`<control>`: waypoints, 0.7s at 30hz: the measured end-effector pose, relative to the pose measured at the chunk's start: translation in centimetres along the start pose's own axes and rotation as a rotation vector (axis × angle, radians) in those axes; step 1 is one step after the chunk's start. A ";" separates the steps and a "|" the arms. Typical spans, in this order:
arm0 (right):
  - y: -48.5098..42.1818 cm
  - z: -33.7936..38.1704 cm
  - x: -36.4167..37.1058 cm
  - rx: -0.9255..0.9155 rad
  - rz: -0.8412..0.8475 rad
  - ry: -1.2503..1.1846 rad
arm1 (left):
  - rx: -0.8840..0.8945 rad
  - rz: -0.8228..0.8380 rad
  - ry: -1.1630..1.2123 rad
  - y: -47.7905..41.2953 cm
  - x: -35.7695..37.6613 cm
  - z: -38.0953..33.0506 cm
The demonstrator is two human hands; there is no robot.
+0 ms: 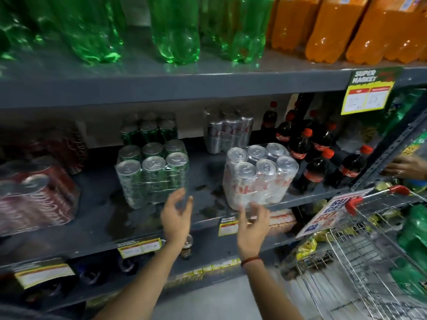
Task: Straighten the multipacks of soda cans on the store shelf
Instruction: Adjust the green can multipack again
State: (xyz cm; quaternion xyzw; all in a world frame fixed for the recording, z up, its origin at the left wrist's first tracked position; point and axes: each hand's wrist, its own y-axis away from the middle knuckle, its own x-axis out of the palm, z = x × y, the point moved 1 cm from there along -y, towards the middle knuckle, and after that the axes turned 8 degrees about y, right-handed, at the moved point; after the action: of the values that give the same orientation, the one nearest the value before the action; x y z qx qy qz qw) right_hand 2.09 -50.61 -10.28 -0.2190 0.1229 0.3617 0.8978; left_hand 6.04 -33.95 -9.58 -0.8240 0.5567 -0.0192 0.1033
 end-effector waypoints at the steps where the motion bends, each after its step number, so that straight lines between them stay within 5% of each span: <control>1: 1.0 1.1 1.2 -0.055 0.042 -0.018 | 0.002 -0.086 0.026 -0.4 -1.7 0.2; 4: 2.2 4.6 4.9 -0.128 0.266 -0.114 | -0.031 -0.287 0.014 -2.0 -6.4 0.8; 7: 0.5 6.8 9.0 -0.006 0.590 -0.111 | -0.086 -0.331 -0.094 -4.0 -9.8 1.4; 12: -1.9 7.4 12.9 0.110 0.913 0.094 | -0.266 0.135 -0.105 -7.1 -11.6 2.9; 21: -0.1 6.2 12.6 0.035 0.806 0.164 | -0.201 0.252 -0.118 -6.6 -13.3 3.1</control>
State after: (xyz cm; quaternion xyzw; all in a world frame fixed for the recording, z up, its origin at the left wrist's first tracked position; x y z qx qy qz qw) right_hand 11.46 -40.15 -9.62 -0.1660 0.2762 0.6636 0.6751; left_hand 7.48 -18.89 -10.26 -0.7536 0.6476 0.0980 0.0546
